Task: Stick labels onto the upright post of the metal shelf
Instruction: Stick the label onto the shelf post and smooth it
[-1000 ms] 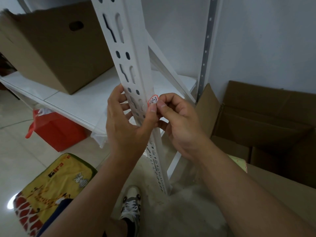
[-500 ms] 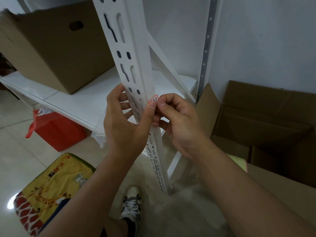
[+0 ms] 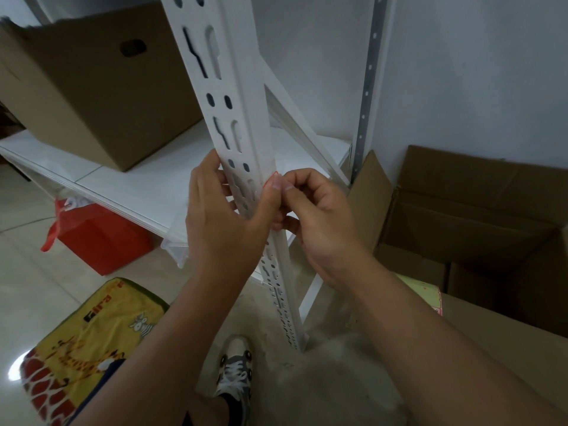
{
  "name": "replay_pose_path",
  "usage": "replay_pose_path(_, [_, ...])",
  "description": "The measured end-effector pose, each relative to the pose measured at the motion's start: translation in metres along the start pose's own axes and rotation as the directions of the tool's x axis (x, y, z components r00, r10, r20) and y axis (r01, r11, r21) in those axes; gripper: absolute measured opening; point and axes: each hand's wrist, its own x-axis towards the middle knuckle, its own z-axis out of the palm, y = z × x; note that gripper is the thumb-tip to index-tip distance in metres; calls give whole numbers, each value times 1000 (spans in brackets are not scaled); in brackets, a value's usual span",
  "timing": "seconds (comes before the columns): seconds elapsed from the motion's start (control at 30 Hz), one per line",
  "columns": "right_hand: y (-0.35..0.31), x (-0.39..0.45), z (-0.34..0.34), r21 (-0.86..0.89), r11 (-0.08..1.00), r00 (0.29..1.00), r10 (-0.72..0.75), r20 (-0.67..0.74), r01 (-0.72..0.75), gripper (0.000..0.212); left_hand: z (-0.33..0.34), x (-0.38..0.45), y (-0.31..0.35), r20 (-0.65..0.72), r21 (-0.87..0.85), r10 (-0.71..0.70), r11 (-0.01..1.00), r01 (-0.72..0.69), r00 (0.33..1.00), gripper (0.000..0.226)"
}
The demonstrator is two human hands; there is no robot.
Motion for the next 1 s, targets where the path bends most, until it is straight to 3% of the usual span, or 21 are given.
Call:
replay_pose_path(0.17, [1, 0, 0, -10, 1000, 1000, -9, -7, 9, 14, -1, 3, 0, -3, 61, 42, 997, -42, 999, 55])
replay_pose_path(0.4, [0, -1, 2, -6, 1000, 997, 15, -78, -16, 16, -5, 8, 6, 76, 116, 52, 991, -61, 996, 90])
replay_pose_path(0.67, [-2, 0, -2, 135, 985, 987, 126, -97, -112, 27, -6, 11, 11, 113, 114, 11, 993, -24, 994, 98])
replay_pose_path(0.8, [0, -3, -4, 109, 982, 978, 169, -121, -156, 29, -7, 14, 10, 155, 83, 2, 996, -15, 988, 107])
replay_pose_path(1.0, [-1, -7, -10, 76, 981, 976, 184, -114, -176, 30, 0, 14, 15, 88, 101, -36, 995, 27, 995, 91])
